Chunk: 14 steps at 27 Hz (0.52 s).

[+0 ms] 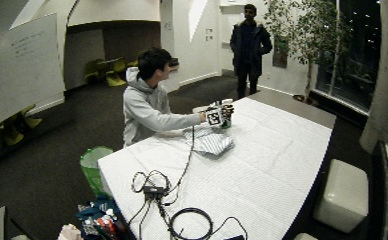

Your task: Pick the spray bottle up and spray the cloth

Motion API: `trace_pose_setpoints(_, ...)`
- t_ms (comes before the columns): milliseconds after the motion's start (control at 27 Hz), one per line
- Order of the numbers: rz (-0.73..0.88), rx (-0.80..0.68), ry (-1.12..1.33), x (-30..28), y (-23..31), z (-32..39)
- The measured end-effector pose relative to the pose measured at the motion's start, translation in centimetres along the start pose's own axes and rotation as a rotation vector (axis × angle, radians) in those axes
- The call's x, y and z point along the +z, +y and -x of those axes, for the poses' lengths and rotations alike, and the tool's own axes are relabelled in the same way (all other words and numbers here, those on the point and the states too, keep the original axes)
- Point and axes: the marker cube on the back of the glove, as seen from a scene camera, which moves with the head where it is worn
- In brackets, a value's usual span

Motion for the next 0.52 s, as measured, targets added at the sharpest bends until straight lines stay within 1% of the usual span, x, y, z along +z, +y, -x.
trace_pose_setpoints(74,-0.037,-0.009,-0.050,-0.7,0.5,1.2)
trace_pose_setpoints(185,-0.036,-0.024,-0.046,-1.7,1.9,1.8)
trace_pose_setpoints(259,-0.010,-0.032,-0.032,-2.1,3.2,2.1)
trace_pose_setpoints(333,0.053,-0.044,-0.008,-2.6,4.8,2.3)
trace_pose_setpoints(444,0.047,-0.064,-0.017,-3.6,5.8,3.2)
trace_pose_setpoints(518,0.092,-0.071,-0.022,-4.5,6.8,3.5)
